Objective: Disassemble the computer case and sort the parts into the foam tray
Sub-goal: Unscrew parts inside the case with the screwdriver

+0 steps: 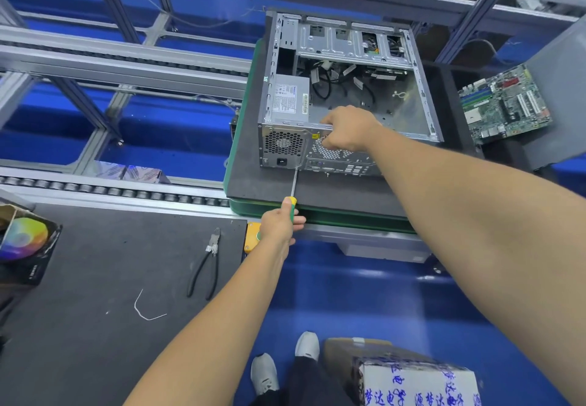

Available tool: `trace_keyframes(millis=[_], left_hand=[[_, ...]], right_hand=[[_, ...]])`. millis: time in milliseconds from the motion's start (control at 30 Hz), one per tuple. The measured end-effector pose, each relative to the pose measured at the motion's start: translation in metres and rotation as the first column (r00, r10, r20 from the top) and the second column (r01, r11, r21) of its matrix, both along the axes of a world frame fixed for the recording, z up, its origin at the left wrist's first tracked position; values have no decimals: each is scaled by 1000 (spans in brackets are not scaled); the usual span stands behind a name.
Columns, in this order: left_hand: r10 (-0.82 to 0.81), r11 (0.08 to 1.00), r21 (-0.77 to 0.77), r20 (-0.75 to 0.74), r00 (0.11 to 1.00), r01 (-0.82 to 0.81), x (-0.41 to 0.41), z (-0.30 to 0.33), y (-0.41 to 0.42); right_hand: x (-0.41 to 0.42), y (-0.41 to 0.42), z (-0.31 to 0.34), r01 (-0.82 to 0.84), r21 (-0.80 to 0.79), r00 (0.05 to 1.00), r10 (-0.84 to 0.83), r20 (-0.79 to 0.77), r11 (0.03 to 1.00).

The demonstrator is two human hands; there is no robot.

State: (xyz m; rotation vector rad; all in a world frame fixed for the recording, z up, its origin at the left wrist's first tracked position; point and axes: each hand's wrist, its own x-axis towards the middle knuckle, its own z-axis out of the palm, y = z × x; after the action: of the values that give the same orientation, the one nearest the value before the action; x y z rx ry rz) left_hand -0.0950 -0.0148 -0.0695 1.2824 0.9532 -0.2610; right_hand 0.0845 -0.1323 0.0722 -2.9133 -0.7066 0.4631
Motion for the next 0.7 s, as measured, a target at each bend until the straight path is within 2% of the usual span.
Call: trace_keyframes(millis=[100, 200, 300, 400, 567, 700], left_hand=[[23, 996, -87, -40, 999, -26, 5, -1, -5], [59, 990, -129, -18, 998, -61, 3, -4, -9], [57, 993, -101, 26, 998, -54, -4, -8, -10], [-35, 999, -25, 124, 992, 38, -10, -11, -15], [141, 990, -34, 178, 974, -137, -12, -16, -24], [161, 987, -4, 216, 963, -164, -16, -17, -22]], right_hand=[[-1, 0, 2, 3, 0, 1000, -3, -10, 1000], [-1, 0, 3, 9, -2, 1000, -9, -13, 1000], [-3, 0, 5, 15, 19, 1000, -15, -12, 1000], [-3, 0, 5, 5, 20, 1000, -5, -13, 1000], [-4, 0, 4, -7, 15, 1000, 7, -8, 1000], [-1, 0, 2, -31, 3, 1000, 31, 4, 1000]])
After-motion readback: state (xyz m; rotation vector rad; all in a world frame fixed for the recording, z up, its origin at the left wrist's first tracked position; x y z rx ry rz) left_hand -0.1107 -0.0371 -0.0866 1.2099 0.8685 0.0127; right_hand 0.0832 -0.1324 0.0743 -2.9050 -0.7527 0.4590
